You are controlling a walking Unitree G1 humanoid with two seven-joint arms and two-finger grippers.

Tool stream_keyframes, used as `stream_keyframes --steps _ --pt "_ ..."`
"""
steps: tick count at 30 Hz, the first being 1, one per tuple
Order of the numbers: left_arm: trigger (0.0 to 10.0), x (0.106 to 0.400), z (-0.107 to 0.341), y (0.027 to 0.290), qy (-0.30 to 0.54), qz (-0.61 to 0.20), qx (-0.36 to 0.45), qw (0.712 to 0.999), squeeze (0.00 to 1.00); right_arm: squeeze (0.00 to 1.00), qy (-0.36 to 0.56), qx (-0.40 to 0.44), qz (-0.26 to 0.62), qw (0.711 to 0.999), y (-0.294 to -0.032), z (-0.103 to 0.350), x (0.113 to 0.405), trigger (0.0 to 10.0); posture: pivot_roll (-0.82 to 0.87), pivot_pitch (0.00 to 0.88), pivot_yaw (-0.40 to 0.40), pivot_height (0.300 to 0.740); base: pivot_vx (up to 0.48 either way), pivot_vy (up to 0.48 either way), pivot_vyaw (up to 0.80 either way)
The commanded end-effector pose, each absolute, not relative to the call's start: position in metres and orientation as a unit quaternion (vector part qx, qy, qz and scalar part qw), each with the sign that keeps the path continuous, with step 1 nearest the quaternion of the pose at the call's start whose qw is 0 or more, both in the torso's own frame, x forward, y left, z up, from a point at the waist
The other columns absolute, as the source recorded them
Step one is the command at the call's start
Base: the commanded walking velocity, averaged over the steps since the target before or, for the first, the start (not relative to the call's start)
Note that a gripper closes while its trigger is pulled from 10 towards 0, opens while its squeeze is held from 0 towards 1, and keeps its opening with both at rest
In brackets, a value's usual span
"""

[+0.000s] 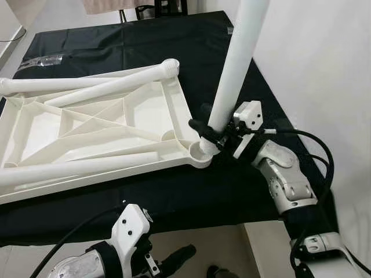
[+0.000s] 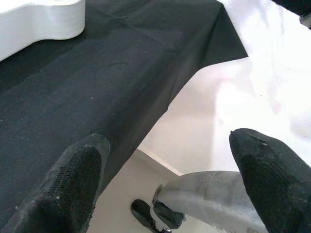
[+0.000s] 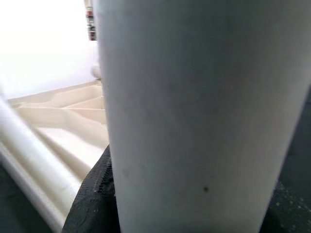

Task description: Building children table

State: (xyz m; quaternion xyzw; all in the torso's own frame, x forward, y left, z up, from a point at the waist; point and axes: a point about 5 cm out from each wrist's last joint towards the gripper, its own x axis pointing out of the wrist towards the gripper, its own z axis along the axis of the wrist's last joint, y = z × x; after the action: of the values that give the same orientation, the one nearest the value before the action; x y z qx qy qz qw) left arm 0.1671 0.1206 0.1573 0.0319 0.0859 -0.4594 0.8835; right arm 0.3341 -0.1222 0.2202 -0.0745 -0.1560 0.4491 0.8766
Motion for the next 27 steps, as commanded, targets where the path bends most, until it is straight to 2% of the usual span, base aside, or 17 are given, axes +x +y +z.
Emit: stream_keyframes --steps 1,10,21,27 --pt "10.0 0.162 0.157 0.121 0.094 -0.467 0.035 0.878 0.00 0.00 -0.112 -0.072 0.482 0.866 -0.114 0.198 0.327 10.0 -0.01 0.262 0.018 0.740 0.000 0.000 0.00" --pt "10.0 0.162 0.158 0.121 0.095 -0.469 0.033 0.878 0.00 0.00 -0.116 -0.074 0.482 0.865 -0.107 0.200 0.328 10.0 -0.01 0.269 0.022 0.740 0.000 0.000 0.00" --pt "10.0 0.163 0.158 0.120 0.094 -0.470 0.029 0.877 0.00 0.00 -0.104 -0.052 0.467 0.877 -0.098 0.202 0.346 10.0 0.00 0.276 0.017 0.740 0.000 0.000 0.00" --pt "10.0 0.162 0.159 0.120 0.092 -0.468 0.027 0.878 0.00 0.00 -0.098 -0.033 0.525 0.845 -0.087 0.202 0.338 10.0 0.00 0.285 0.010 0.740 0.000 0.000 0.00"
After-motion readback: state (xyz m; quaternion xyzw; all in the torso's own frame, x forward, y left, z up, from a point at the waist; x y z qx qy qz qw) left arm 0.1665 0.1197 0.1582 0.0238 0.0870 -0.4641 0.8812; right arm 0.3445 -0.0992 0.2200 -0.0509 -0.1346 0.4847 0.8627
